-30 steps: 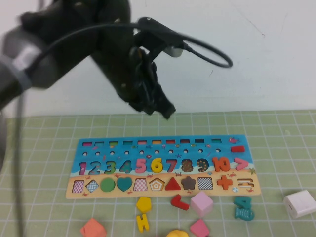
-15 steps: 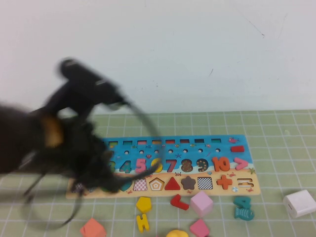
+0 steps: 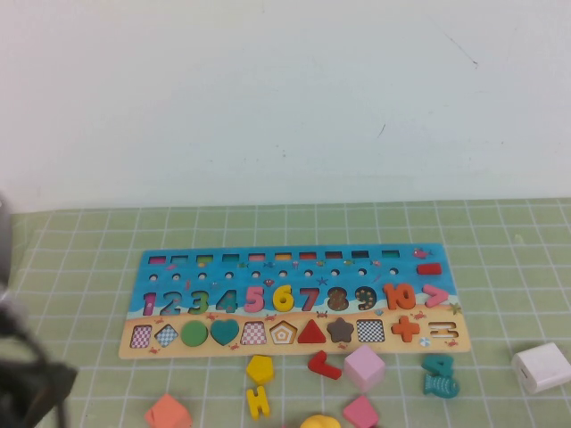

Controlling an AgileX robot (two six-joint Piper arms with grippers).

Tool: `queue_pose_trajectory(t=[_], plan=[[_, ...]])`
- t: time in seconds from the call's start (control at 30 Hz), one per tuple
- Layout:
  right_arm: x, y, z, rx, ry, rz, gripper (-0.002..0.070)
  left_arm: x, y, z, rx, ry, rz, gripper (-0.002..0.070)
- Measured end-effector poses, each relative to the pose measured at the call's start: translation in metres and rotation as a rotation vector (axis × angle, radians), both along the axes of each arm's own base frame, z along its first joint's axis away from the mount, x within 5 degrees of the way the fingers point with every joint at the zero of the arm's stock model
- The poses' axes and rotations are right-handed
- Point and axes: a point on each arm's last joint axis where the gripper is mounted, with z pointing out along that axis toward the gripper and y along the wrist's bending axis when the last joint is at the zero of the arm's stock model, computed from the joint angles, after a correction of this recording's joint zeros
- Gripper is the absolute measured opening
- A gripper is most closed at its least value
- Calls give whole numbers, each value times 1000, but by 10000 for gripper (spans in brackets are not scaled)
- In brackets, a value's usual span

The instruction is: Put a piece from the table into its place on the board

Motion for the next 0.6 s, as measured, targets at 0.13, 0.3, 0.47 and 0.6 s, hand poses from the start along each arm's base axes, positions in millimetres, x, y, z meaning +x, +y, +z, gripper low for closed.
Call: queue_pose_trajectory(t=[0.13,0.3,0.47,0.6], plan=[[0,0,0,0,0,0,-1,-18,14,-6,-7,11,23,0],[0,0,0,0,0,0,-1,-31,24,-5,-11,12,43,0],[0,0,0,0,0,0,-1,-31,31,-7,33,-18,76,0],[0,0,0,0,0,0,-1,-27,30,-16,31,-52,81,-1]])
